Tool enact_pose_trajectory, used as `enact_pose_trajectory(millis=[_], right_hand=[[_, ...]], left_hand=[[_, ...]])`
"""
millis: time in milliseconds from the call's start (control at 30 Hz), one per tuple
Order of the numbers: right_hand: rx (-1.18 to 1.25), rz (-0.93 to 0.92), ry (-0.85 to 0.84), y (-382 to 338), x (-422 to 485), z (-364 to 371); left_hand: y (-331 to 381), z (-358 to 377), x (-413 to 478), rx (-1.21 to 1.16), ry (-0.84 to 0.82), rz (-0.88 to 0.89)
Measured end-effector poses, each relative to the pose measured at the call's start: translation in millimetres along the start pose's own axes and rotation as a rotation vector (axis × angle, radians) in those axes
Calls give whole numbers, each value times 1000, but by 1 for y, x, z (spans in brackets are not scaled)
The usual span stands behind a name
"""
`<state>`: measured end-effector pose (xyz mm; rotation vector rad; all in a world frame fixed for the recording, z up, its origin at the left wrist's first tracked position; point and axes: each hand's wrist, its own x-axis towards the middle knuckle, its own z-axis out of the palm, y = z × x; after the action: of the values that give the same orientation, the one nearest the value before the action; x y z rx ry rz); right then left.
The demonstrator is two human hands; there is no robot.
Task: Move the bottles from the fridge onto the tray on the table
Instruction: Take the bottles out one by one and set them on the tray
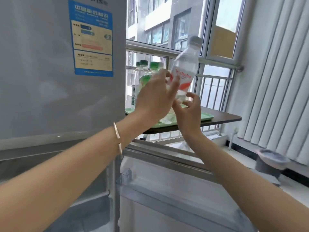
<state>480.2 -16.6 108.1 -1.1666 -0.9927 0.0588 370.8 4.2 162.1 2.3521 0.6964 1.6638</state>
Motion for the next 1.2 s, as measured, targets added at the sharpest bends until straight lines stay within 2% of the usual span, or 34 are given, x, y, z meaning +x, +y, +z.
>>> enact_pose_trajectory(millis=[167,267,367,667,800,867,967,1000,1067,1200], right_hand=[[-246,9,22,28,35,-21],[-299,59,6,45,48,-22],[-296,67,-31,49,58,-17],[-289,181,-266,66,83,12],[-271,218,-301,81,85,17],[-296,163,-165,79,79,19],[-303,-122,165,68,59,20],[-283,-211,183,62,50,23],[-253,-298,98,55,29,36],[-226,-257,-34,52,-17,66]], left_hand=[[1,44,0,-187,-259,-177],[-6,65,-1,-253,-371,-250],[-12,74,-5,-303,-399,-353],[-45,83,-4,-331,-446,-420],[-51,82,-8,-343,-454,-393],[-55,78,-11,-337,-404,-388],[-62,68,-18,-331,-295,-410],[-65,64,-22,-332,-280,-408],[-73,53,-30,-319,-252,-409],[-93,24,-51,-245,-222,-448]])
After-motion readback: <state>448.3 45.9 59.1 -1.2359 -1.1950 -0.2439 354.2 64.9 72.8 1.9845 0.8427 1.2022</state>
